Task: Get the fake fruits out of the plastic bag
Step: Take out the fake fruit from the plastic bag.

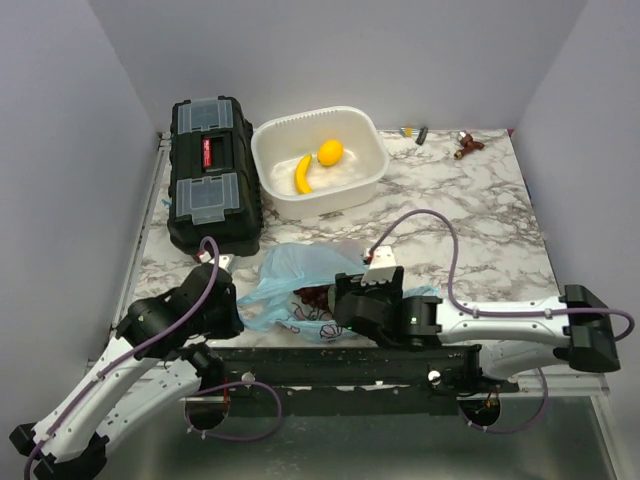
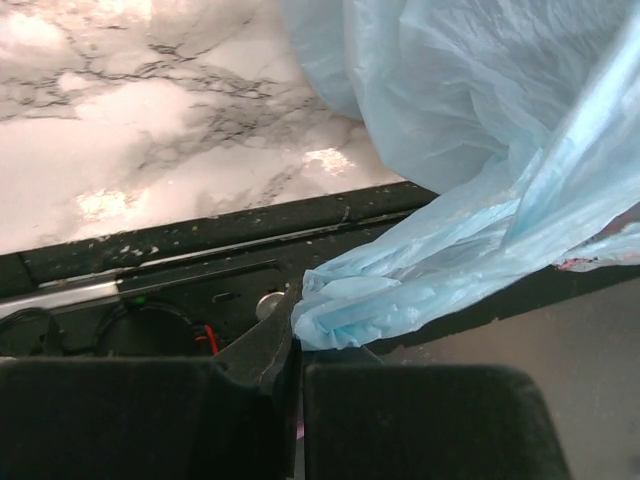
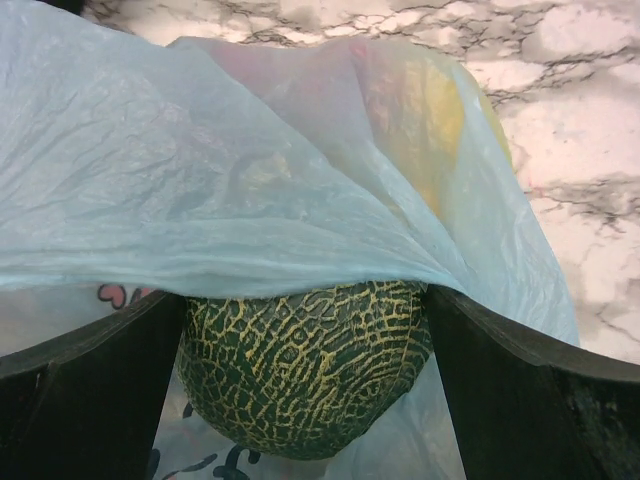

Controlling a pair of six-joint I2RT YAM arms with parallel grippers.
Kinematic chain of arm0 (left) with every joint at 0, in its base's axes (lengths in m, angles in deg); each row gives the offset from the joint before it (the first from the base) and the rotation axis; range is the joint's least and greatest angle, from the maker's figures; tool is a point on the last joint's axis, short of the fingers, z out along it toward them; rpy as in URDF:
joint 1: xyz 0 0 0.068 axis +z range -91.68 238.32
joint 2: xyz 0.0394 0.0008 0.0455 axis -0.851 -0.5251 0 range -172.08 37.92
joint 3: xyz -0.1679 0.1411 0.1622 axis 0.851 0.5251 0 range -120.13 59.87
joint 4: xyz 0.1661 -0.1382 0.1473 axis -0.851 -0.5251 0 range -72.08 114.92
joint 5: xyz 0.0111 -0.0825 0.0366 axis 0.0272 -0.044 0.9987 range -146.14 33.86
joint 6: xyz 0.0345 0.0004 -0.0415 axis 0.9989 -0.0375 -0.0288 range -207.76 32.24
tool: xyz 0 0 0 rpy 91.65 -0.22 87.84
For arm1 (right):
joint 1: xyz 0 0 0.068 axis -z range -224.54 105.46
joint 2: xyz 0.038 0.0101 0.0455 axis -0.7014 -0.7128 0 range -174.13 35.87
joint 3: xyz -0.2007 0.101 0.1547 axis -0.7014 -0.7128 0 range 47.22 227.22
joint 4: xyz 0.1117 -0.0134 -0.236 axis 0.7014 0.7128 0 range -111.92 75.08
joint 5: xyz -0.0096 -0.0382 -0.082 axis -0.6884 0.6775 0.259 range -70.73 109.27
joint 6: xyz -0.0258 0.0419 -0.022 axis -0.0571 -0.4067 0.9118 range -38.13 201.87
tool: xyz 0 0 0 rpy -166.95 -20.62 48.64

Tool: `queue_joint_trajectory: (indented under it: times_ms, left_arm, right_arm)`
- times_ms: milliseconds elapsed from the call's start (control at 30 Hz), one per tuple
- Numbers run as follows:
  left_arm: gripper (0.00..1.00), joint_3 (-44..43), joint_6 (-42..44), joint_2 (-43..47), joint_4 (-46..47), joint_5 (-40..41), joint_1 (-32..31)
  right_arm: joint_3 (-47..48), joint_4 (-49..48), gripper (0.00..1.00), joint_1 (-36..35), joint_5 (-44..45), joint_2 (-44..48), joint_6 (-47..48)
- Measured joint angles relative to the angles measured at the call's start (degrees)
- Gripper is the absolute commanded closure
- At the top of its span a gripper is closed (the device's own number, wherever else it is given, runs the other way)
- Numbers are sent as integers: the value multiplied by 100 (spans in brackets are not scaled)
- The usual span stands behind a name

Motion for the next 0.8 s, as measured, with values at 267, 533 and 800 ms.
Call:
queue_joint_trajectory:
  times_ms: [267, 533, 800]
  left_arm:
    - [100, 105, -83, -190, 474, -518, -455]
    - [100, -68, -424, -859, 468, -79, -1580]
    - [100, -256, -492, -669, 166, 492, -1650]
  right_arm:
    - [-1456, -2280, 1, 199, -1405, 1150, 170]
    - [-592, -3027, 2, 197, -3195, -42, 675]
    - [-579, -3257, 7, 197, -3624, 640, 1357]
